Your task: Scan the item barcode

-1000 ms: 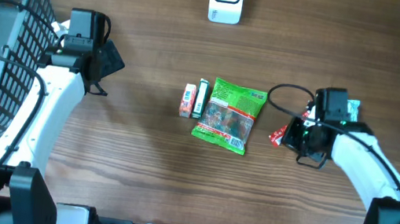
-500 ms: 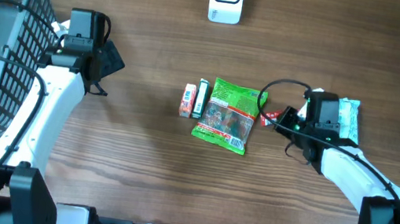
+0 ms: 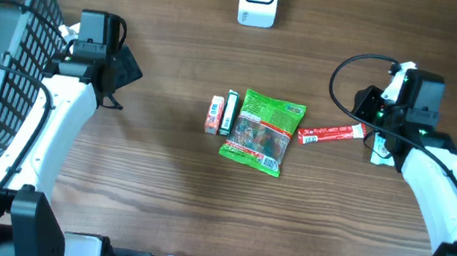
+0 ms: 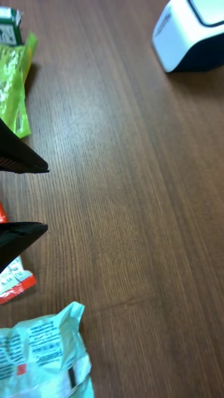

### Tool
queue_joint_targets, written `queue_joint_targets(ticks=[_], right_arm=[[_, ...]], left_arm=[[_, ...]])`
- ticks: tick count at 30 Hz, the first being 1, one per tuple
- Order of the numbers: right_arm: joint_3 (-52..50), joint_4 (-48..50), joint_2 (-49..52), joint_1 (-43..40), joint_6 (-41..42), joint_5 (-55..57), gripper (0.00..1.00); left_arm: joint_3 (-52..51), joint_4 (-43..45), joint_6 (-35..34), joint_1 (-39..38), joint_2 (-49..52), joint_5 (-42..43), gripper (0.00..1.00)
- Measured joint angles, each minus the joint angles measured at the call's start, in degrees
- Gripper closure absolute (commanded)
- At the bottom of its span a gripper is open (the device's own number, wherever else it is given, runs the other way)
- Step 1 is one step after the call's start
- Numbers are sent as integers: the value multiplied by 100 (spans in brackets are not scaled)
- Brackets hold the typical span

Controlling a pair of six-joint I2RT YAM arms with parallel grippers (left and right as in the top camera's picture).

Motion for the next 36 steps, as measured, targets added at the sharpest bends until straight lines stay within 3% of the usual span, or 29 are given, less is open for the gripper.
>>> queue_joint_targets(ticks=[9, 14, 16, 19, 25, 28, 29, 32, 36], right_arm=[[2, 44, 1165, -28, -299, 667, 69], [4, -1003, 1165, -70, -313, 813, 70], [31, -1399, 1163, -70, -315, 813, 77], [105, -2098, 1152, -70, -332, 813, 80], [302, -3810, 1069, -70, -424, 424, 72], [660, -4148, 837, -70, -540, 94, 67], [778, -4118, 713, -70, -584, 4, 69], [984, -3849, 407, -70, -654, -258, 89], [935, -3807, 382, -61, -719, -664, 93]], left_arm=[[0, -2, 0, 0, 0, 0, 0], [0, 0, 0, 0, 0, 0, 0], [0, -2, 0, 0, 0, 0, 0], [0, -2, 0, 0, 0, 0, 0], [0, -2, 0, 0, 0, 2, 0], [0, -2, 0, 0, 0, 2, 0], [0, -2, 0, 0, 0, 2, 0], [0, -2, 0, 0, 0, 2, 0], [0, -2, 0, 0, 0, 2, 0]])
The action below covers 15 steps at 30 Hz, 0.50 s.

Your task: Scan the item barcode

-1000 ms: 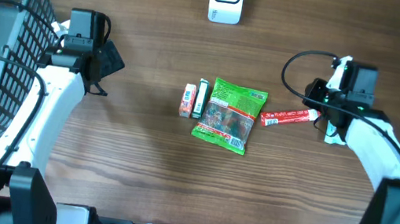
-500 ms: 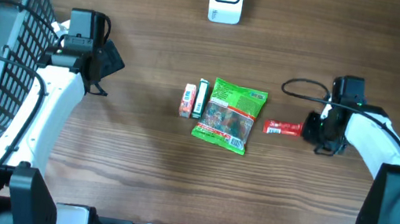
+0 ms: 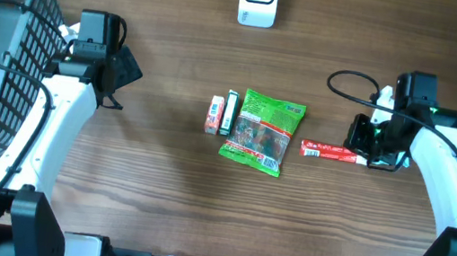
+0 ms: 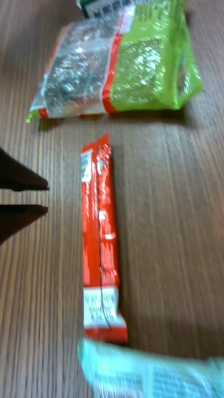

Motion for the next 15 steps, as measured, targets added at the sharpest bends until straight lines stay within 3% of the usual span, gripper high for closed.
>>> queue_joint_targets(ticks=[5, 12, 15], right_arm=[[-442, 391, 0, 254, 4, -168, 94], [-1596, 2337, 11, 1165, 487, 116, 96], [-1814, 2715, 13, 1274, 809, 468, 96]], left_arm=[[0, 4, 0, 0, 0, -2, 0], [0, 4, 0, 0, 0, 0, 0], [0, 0, 0, 0, 0, 0, 0]])
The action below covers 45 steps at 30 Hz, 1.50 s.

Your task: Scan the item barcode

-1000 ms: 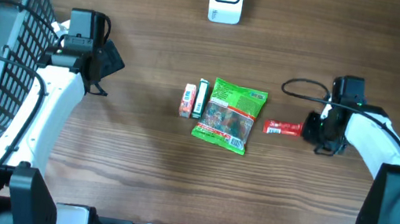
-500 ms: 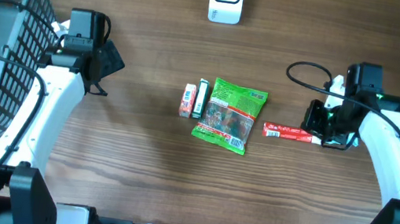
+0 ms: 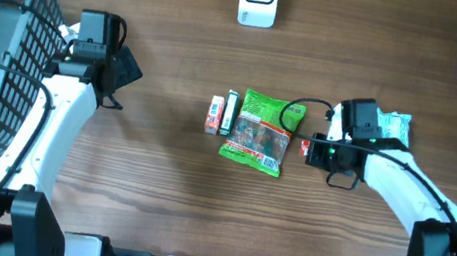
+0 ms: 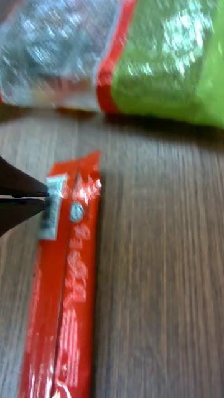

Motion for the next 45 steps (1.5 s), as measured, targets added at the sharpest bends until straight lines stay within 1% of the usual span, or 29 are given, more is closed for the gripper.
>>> queue_joint_targets(ticks=[7, 13, 16, 18, 20, 22, 25, 27, 29, 30, 33, 36, 40, 45], right_arm=[[-46, 603, 118, 0, 376, 374, 96], [-52, 1572, 448, 0, 516, 439, 94], [-61, 2107, 608, 0, 551, 470, 87], [-57, 2286, 619, -17, 555, 474, 82], [13, 2170, 599, -83, 553, 470, 79], [151, 1825, 468, -221, 529, 470, 75], [407, 1257, 20, -509, 369, 470, 74], [549, 1060, -286, -739, 199, 474, 73], [662, 833, -481, -1021, -116, 474, 67], [669, 710, -490, -1139, -348, 479, 67], [649, 501, -393, -1394, -824, 505, 67], [647, 501, -166, -1528, -1084, 570, 67], [612, 385, 245, -1543, -1231, 588, 66], [592, -188, 463, -1543, -1213, 527, 65]], left_arm=[[0, 0, 0, 0, 0, 0, 0], [0, 0, 0, 0, 0, 0, 0], [0, 2, 0, 0, 0, 0, 0], [0, 2, 0, 0, 0, 0, 0], [0, 0, 0, 0, 0, -2, 0], [0, 0, 0, 0, 0, -2, 0], [0, 0, 0, 0, 0, -2, 0], [0, 0, 0, 0, 0, 0, 0], [0, 0, 0, 0, 0, -2, 0], [0, 0, 0, 0, 0, -2, 0], [0, 0, 0, 0, 0, 0, 0], [0, 0, 0, 0, 0, -2, 0], [0, 0, 0, 0, 0, 0, 0], [0, 0, 0, 0, 0, -2, 0]])
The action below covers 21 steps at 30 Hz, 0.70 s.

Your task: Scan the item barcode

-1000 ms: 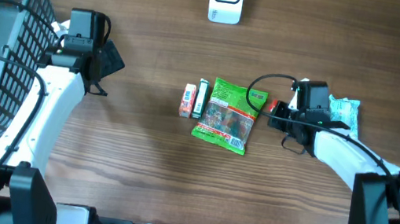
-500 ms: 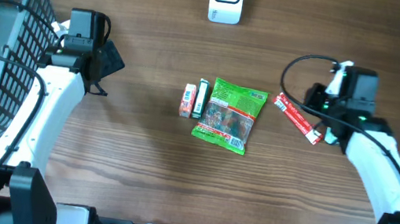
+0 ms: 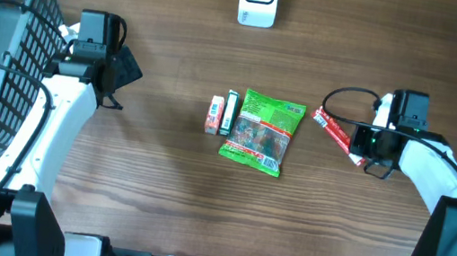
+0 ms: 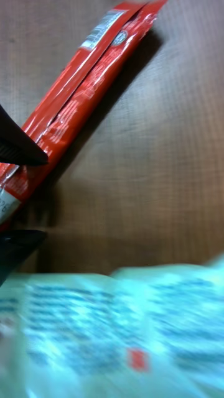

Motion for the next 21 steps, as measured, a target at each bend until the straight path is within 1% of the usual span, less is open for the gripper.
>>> queue_joint_targets(ticks=[3, 8, 12, 14, 16, 18, 21], right_arm=[[-7, -280, 2, 0, 28, -289, 64], [-7, -835, 4, 0, 76, -1084, 65], [184, -1270, -96, 0, 94, -1115, 66], [334, -1445, -240, 9, 87, -1132, 69], [450, -1554, -413, 37, 4, -1156, 69], [507, -1700, -544, 149, -192, -1158, 69], [479, -1690, -555, 457, -455, -1110, 64]], left_arm=[[0, 0, 0, 0, 0, 2, 0], [0, 0, 0, 0, 2, 0, 0], [0, 0, 0, 0, 0, 0, 0], [0, 0, 0, 0, 0, 0, 0], [0, 0, 0, 0, 0, 2, 0], [0, 0, 0, 0, 0, 2, 0], [0, 0, 0, 0, 0, 0, 0]])
